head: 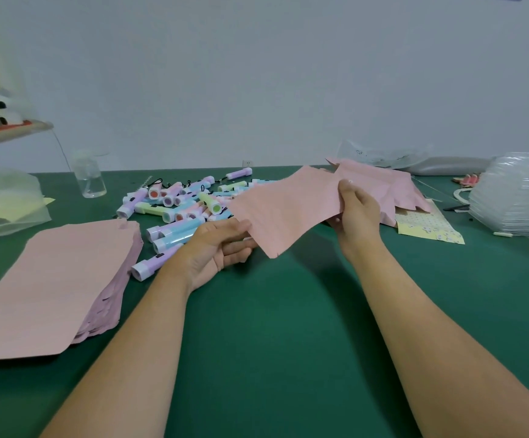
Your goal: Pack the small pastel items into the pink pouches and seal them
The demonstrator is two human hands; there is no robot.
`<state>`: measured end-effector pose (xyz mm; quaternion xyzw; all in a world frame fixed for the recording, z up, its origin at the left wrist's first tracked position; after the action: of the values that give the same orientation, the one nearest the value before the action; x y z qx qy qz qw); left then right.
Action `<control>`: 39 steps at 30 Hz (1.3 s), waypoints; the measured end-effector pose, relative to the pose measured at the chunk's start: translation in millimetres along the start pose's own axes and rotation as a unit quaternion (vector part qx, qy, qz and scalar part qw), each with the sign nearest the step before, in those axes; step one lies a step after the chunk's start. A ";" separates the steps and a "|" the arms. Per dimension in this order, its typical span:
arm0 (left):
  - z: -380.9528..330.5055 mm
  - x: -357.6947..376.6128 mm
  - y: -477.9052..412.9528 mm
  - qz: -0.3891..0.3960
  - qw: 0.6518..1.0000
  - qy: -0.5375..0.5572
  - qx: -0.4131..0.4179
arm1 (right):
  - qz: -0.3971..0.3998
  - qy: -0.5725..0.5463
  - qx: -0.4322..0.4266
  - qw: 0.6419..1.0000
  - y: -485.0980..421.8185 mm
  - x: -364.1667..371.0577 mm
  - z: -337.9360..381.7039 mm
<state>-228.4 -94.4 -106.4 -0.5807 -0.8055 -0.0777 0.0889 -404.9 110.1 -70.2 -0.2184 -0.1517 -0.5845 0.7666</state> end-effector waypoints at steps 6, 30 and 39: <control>-20.4 -6.2 0.5 -0.060 0.992 -0.019 0.112 | -0.076 0.215 -0.135 0.964 12.3 1.7 20.7; -85.0 10.7 35.4 -0.216 0.873 -0.256 0.354 | 0.201 0.413 -0.402 0.792 95.7 117.1 18.9; -86.3 36.6 40.4 -0.205 0.769 -0.454 0.401 | 0.143 0.448 -0.435 0.768 107.2 111.0 36.4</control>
<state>-196.9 -67.7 -13.1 -0.2807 -0.8100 0.5085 -0.0805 -270.8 60.3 -1.7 -0.2614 0.5125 -0.5028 0.6451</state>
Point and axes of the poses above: each hand's wrist, its own y-axis away from the middle knuckle, its own x-axis out of the palm, z = x × y, the point moved 10 cm from there along -y, towards the middle knuckle, and after that the axes turned 7 degrees about -y, right-handed, at the moved point
